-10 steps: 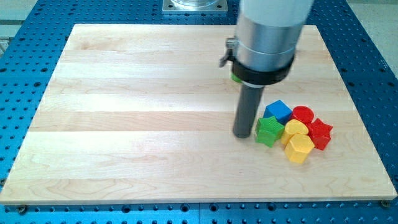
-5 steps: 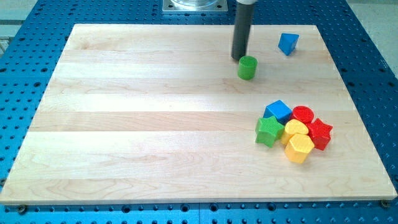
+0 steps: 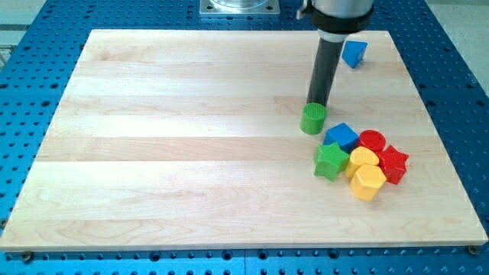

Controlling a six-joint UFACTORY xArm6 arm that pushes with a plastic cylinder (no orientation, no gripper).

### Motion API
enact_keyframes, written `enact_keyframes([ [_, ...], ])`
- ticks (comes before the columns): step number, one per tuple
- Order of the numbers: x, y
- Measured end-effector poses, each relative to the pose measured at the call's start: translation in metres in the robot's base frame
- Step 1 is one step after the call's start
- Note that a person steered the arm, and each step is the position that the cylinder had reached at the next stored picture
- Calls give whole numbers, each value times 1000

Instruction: Move green circle to the bottom center

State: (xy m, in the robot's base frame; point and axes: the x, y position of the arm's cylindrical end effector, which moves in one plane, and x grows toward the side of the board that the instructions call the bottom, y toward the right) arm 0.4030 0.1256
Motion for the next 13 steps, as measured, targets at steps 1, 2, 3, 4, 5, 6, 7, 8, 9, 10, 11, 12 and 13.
enact_keyframes([
  [1, 29, -28],
  [2, 44, -73],
  [3, 84, -113],
  [4, 74, -137],
  [5, 22, -100],
  [6, 20, -59],
  [7, 57, -49],
  [8, 85, -73],
  [9, 123, -100],
  [10, 106, -109],
  [11, 71, -79],
  [12, 44, -34],
  [13, 78, -25],
])
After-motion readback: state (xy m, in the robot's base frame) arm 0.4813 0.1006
